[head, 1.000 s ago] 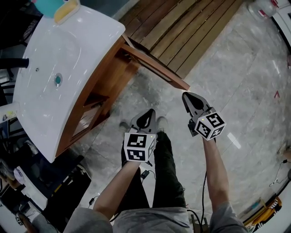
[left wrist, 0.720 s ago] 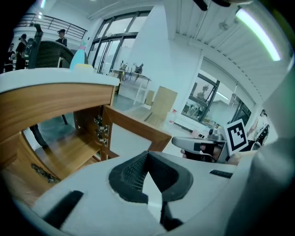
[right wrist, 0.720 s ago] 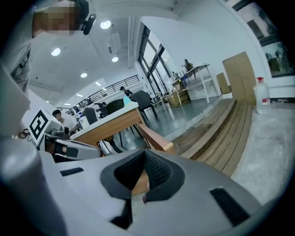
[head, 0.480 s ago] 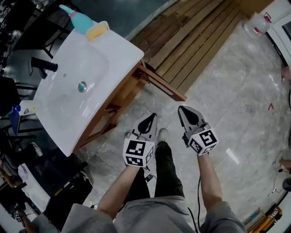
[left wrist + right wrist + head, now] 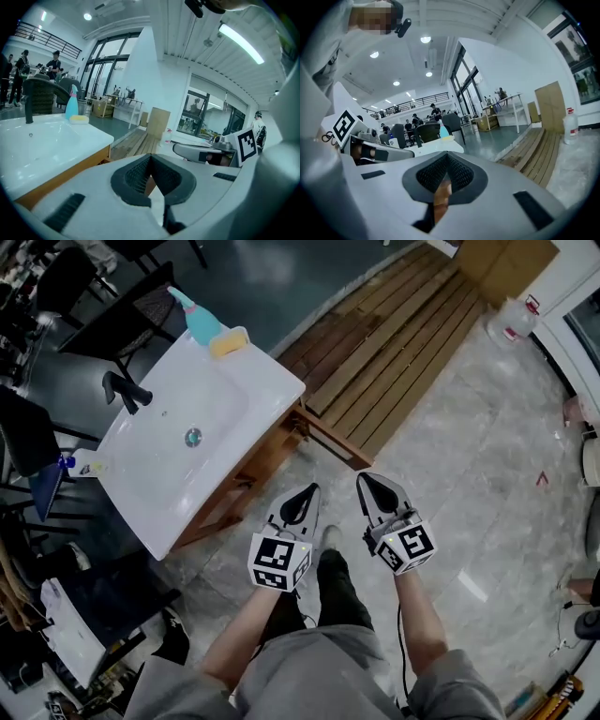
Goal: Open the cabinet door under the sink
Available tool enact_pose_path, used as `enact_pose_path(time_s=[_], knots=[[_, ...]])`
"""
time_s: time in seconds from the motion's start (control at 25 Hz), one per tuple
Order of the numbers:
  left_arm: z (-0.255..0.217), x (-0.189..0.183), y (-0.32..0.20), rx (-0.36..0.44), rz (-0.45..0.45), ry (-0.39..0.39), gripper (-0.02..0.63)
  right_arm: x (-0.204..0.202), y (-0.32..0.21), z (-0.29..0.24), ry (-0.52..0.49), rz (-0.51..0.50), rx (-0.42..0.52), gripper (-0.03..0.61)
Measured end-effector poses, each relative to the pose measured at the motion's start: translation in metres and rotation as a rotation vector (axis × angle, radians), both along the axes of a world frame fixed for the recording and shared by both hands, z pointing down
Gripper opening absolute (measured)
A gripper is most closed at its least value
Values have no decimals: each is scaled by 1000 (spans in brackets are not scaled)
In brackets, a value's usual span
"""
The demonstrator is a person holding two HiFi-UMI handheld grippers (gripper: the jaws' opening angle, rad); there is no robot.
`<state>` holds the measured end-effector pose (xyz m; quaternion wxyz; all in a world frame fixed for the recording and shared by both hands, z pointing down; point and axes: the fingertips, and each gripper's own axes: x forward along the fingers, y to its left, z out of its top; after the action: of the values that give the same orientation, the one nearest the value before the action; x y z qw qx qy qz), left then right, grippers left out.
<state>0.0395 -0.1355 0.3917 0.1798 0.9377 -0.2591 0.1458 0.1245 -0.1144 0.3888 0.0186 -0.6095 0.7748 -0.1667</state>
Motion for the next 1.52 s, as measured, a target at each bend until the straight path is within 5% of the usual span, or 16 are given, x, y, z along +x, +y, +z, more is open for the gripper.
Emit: enact_pose_path(time_s=[0.84, 1.16, 1.52], knots=[[-188, -8, 2, 276, 88, 185, 5, -42, 8, -192, 94, 81, 264, 8], [-228, -24, 7, 390, 112, 223, 5, -66, 5, -224, 99, 68, 327, 8], [-240, -44, 2, 421, 82, 243, 6, -83, 2, -239, 111, 53, 357, 8]])
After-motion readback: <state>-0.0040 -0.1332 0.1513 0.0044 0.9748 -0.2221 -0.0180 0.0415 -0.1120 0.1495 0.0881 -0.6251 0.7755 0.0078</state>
